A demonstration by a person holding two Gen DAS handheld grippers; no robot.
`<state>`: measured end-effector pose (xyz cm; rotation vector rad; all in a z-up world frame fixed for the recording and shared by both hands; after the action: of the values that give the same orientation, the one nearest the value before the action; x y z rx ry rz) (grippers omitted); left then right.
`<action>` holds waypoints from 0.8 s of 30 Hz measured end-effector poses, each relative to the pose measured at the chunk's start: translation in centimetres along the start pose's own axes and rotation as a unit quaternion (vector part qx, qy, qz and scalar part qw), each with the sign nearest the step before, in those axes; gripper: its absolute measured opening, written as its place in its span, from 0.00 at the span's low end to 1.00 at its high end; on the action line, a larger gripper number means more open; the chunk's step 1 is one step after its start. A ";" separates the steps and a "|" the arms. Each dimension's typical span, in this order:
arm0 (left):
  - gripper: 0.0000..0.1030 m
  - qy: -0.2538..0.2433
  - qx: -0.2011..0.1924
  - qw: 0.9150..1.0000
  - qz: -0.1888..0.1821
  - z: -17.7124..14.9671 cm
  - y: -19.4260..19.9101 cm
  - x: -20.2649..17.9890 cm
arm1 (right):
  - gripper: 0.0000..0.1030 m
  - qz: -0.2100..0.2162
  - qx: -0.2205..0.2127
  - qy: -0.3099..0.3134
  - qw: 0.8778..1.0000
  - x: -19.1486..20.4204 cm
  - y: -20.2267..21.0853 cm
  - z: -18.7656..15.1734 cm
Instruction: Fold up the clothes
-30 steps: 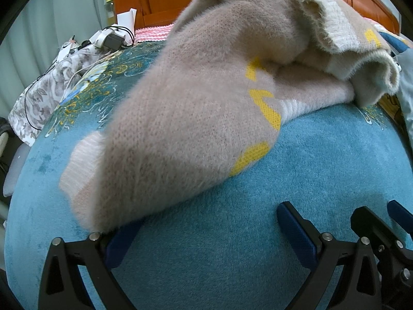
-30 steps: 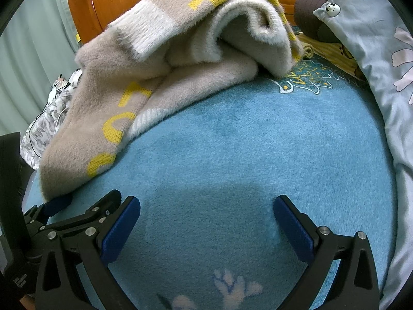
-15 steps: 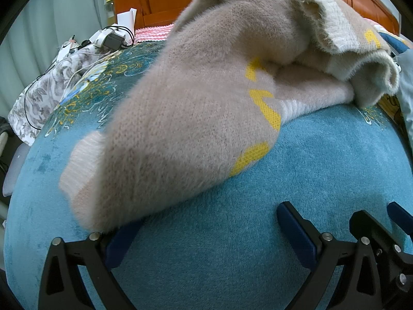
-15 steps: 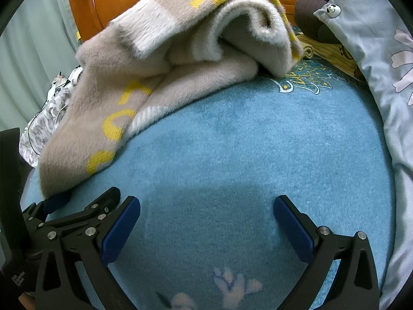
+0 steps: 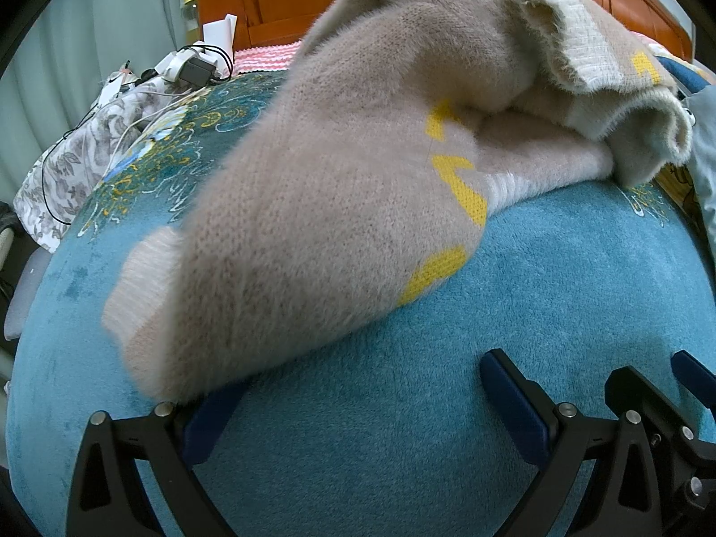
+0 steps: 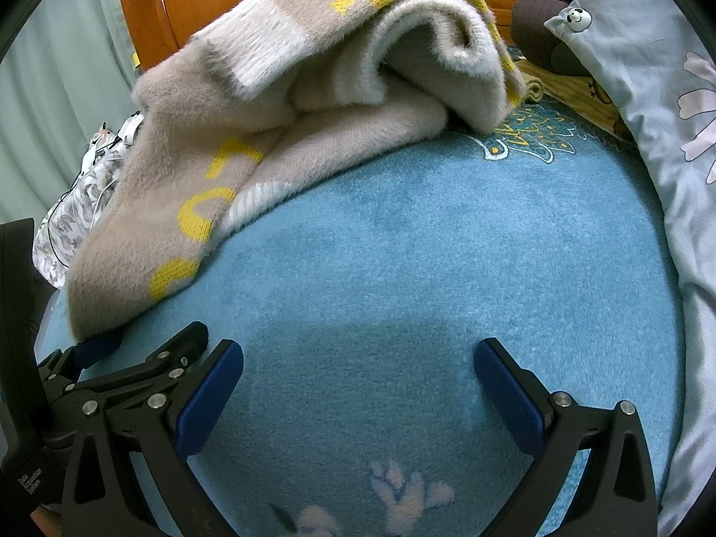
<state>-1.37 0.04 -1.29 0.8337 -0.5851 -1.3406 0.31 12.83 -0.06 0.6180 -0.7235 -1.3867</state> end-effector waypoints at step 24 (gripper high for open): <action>1.00 0.002 0.000 1.000 -0.001 -0.1 0.2 -0.1 | 1.00 -0.001 0.000 0.001 1.000 0.0 0.0 -0.1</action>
<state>-1.19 0.19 -1.23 0.8362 -0.5820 -1.3404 0.37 12.80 -0.06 0.6201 -0.7220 -1.3875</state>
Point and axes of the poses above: each gripper's, at about its wrist camera, not at the fingertips, and y roughly against the way its jaws point, x to its left, z to its top, the point moved 2 cm from there along -y, roughly the way its jaws point, and after that the axes turned 12 degrees about y, right-handed, at the moved point
